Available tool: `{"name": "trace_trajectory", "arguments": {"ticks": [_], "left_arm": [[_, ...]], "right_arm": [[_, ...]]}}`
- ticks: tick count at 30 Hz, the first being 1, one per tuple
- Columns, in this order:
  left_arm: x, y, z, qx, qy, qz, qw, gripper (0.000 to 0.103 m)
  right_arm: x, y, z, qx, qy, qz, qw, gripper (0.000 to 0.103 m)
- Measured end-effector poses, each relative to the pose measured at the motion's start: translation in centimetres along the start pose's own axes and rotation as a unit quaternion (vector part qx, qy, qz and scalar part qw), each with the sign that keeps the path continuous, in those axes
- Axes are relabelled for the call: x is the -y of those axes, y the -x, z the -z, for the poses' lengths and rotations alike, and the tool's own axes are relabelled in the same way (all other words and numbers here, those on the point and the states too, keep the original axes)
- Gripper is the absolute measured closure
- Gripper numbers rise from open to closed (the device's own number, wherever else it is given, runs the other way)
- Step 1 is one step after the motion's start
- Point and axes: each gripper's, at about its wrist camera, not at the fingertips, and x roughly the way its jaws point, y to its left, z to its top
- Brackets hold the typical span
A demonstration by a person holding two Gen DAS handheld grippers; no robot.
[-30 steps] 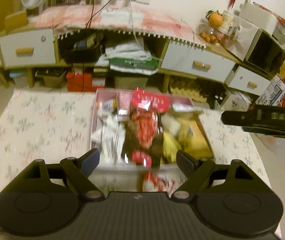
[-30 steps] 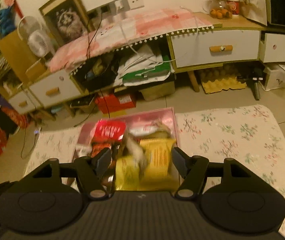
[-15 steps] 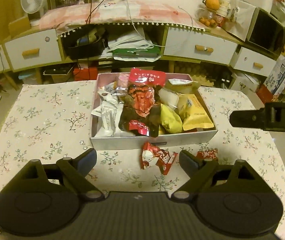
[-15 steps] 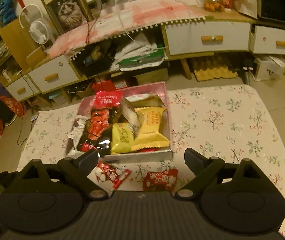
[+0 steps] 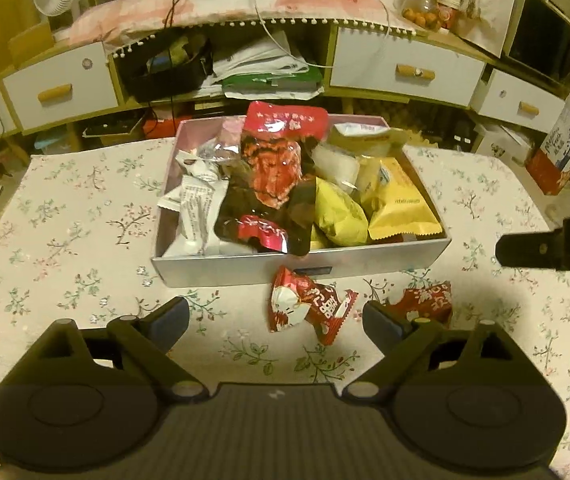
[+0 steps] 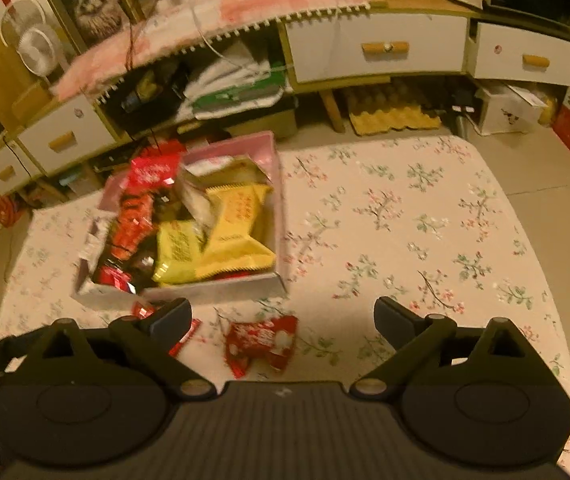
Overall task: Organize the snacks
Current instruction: 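Move both open tools back to the last two small red packets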
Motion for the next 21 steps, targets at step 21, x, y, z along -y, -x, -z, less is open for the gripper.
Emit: {"name": "trace_trajectory", "arguments": {"ticks": [21], "left_arm": [[3.0, -7.5, 0.8, -0.003, -0.108, 0.010, 0.9941, 0.026]], "right_arm": [[-1.4, -3.3, 0.4, -0.039, 0.046, 0.018, 0.998, 0.005]]}}
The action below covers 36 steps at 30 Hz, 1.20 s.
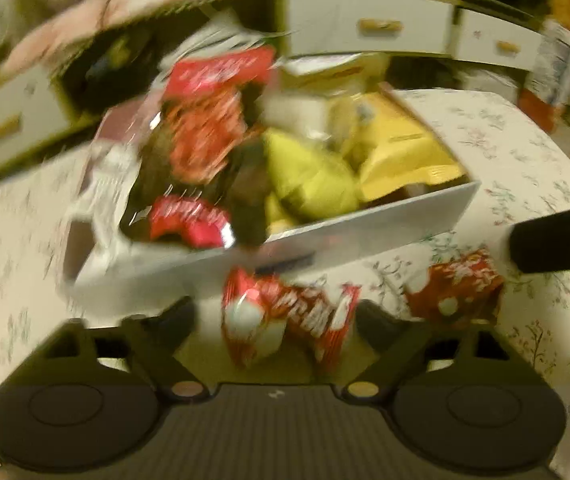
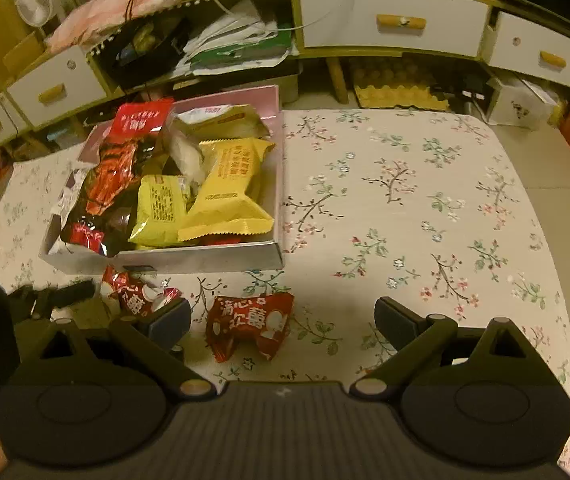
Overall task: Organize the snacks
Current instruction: 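Move both open tools back to the last two small red packets, then grasp a red-and-white packet with the left tool while the right grasps a red packet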
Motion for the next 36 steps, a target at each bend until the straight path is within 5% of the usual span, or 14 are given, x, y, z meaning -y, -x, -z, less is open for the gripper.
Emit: {"name": "trace_trajectory", "arguments": {"ticks": [2, 3, 4, 15, 26, 33, 36], "left_arm": [[-0.1, 0.1, -0.3, -0.005, -0.001, 0.020, 0.9998, 0.043], [-0.2, 0.2, -0.4, -0.004, -0.005, 0.029, 0.9996, 0.062], [-0.1, 0.3, -0.3, -0.004, -0.014, 0.033, 0.9994, 0.065], [-1.7, 3.4, 2.1, -0.031, -0.030, 0.034, 0.9985, 0.066], [-5.7, 8.7, 1.0, -0.031, 0.073, 0.023, 0.9966, 0.066], [-6.1, 8.1, 1.1, -0.034, 0.069, 0.016, 0.9969, 0.066], [-6.0, 7.7, 1.5, -0.040, 0.067, 0.016, 0.9968, 0.066]], "right_arm": [[-0.3, -0.4, 0.0, -0.004, 0.008, 0.001, 1.000, 0.005], [-0.4, -0.6, 0.1, -0.006, 0.010, 0.002, 1.000, 0.005], [-0.5, -0.8, 0.1, -0.007, 0.011, 0.004, 1.000, 0.005], [-1.6, -2.7, 0.5, -0.014, 0.032, 0.013, 0.999, 0.005], [-2.9, -5.0, 0.7, -0.027, 0.016, -0.001, 1.000, 0.007], [-4.4, -5.5, 1.4, -0.041, 0.055, 0.007, 0.998, 0.048], [-4.0, -5.2, 1.3, -0.041, 0.045, 0.001, 0.998, 0.053]]}}
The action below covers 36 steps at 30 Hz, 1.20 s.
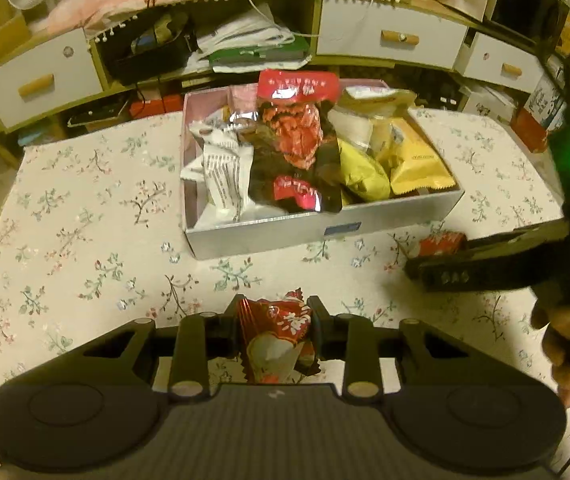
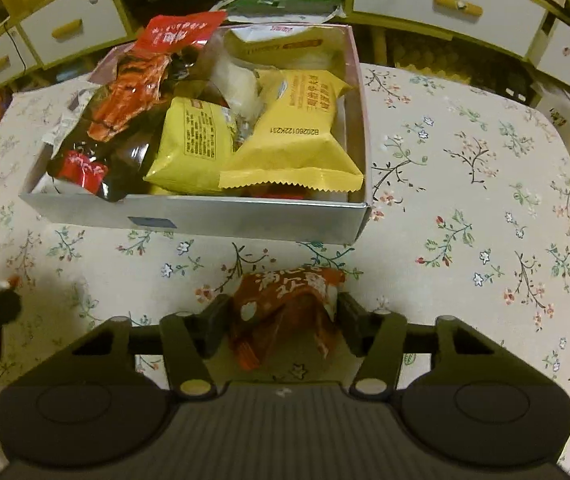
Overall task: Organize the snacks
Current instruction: 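Grasp a red-and-white packet with the left tool while the right grasps a red packet, then lift both packets, carry them over the pink box and lower them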
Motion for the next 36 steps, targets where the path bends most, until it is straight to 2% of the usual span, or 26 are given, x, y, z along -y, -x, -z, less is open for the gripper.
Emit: {"name": "trace_trajectory", "arguments": {"ticks": [8, 18, 31, 36], "left_arm": [[0.0, 0.3, -0.2, 0.016, -0.003, 0.003, 0.9999, 0.066], [0.3, 0.5, -0.2, 0.026, -0.007, 0.010, 0.9996, 0.066], [0.5, 1.2, -0.5, 0.046, -0.004, 0.014, 0.9988, 0.066], [0.4, 1.2, -0.7, 0.051, -0.002, 0.011, 0.9986, 0.066]], "right_arm": [[1.0, 0.4, -0.1, -0.004, -0.004, -0.009, 1.000, 0.057], [0.8, 2.1, -0.2, 0.003, -0.003, -0.042, 0.999, 0.057], [0.0, 5.5, -0.6, 0.041, 0.000, -0.084, 0.996, 0.057], [0.3, 6.2, -0.8, 0.053, -0.008, -0.086, 0.995, 0.057]]}}
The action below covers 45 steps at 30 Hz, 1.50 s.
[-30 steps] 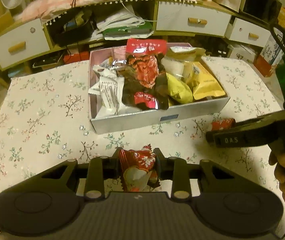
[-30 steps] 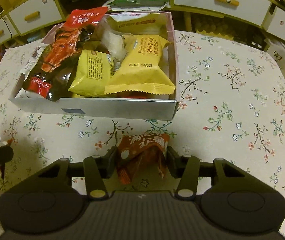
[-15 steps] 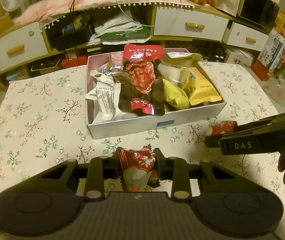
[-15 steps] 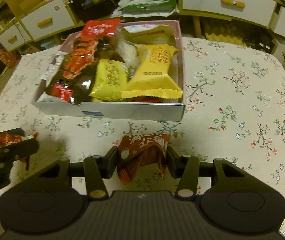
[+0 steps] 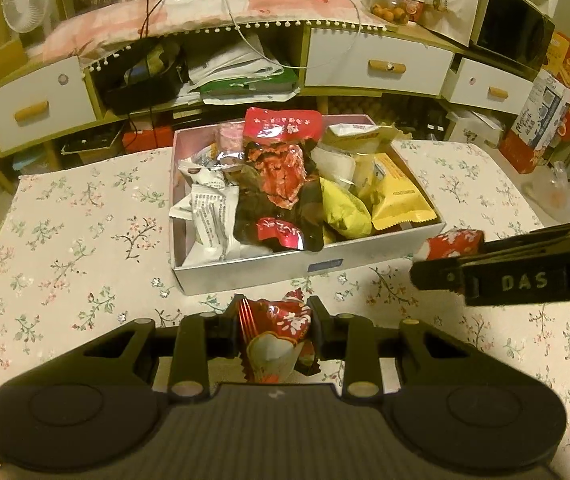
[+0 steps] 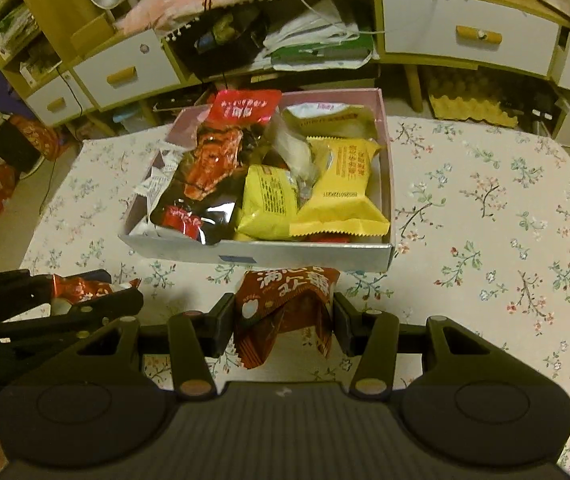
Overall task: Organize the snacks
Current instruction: 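Lift both packets, carry them over the pink box and lower them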
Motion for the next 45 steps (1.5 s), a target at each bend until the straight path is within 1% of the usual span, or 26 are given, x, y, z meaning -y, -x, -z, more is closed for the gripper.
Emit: {"name": "trace_trajectory", "arguments": {"ticks": [4, 8, 11, 16, 20, 22, 25, 27, 32, 34, 38, 41, 43, 45], "left_arm": [[-0.1, 0.1, -0.3, 0.005, 0.004, -0.002, 1.0000, 0.066], [0.1, 0.0, -0.8, 0.009, 0.004, 0.007, 0.9999, 0.066], [-0.5, -0.1, -1.1, 0.013, 0.016, 0.009, 0.9997, 0.066], [-0.9, -0.2, -1.6, 0.017, 0.032, 0.004, 0.9993, 0.066], [-0.6, 0.0, -2.4, 0.022, 0.038, 0.015, 0.9989, 0.066], [-1.1, 0.5, -3.3, 0.033, 0.049, 0.022, 0.9980, 0.066], [-2.6, 1.3, -5.0, 0.055, 0.080, 0.031, 0.9948, 0.066], [-3.4, 1.3, -5.7, 0.063, 0.093, 0.030, 0.9933, 0.066], [-4.3, 0.2, -7.2, 0.065, 0.109, 0.024, 0.9916, 0.066], [-4.4, -0.3, -7.9, 0.068, 0.111, 0.027, 0.9911, 0.066], [-3.9, -1.5, -8.9, 0.073, 0.106, 0.034, 0.9910, 0.066], [-3.4, -3.0, -9.1, 0.065, 0.114, 0.053, 0.9900, 0.066], [-3.0, -4.2, -9.2, 0.062, 0.122, 0.075, 0.9877, 0.066], [-2.3, -5.2, -9.1, 0.057, 0.116, 0.085, 0.9879, 0.066]], "right_arm": [[0.6, 0.5, -0.5, 0.015, -0.017, -0.001, 1.000, 0.057], [1.2, 1.3, -1.2, 0.035, -0.035, -0.004, 0.999, 0.057], [1.5, 2.1, -1.6, 0.053, -0.045, -0.010, 0.998, 0.057], [1.8, 2.0, -2.1, 0.058, -0.048, -0.010, 0.997, 0.057], [1.8, 2.1, -2.7, 0.066, -0.053, -0.014, 0.996, 0.057], [1.9, 2.4, -3.2, 0.077, -0.054, -0.018, 0.995, 0.057], [2.2, 2.6, -4.0, 0.091, -0.062, -0.024, 0.994, 0.057], [2.6, 2.5, -4.5, 0.096, -0.070, -0.024, 0.993, 0.057], [3.2, 1.4, -5.4, 0.097, -0.075, -0.015, 0.992, 0.057], [3.2, 1.1, -5.7, 0.096, -0.074, -0.012, 0.993, 0.057], [3.3, 0.9, -6.2, 0.099, -0.077, -0.020, 0.992, 0.057], [2.9, 0.1, -6.6, 0.096, -0.071, -0.022, 0.993, 0.056], [2.8, -0.4, -6.9, 0.094, -0.071, -0.022, 0.993, 0.056], [3.1, -0.8, -7.2, 0.096, -0.083, -0.030, 0.992, 0.056]]}}
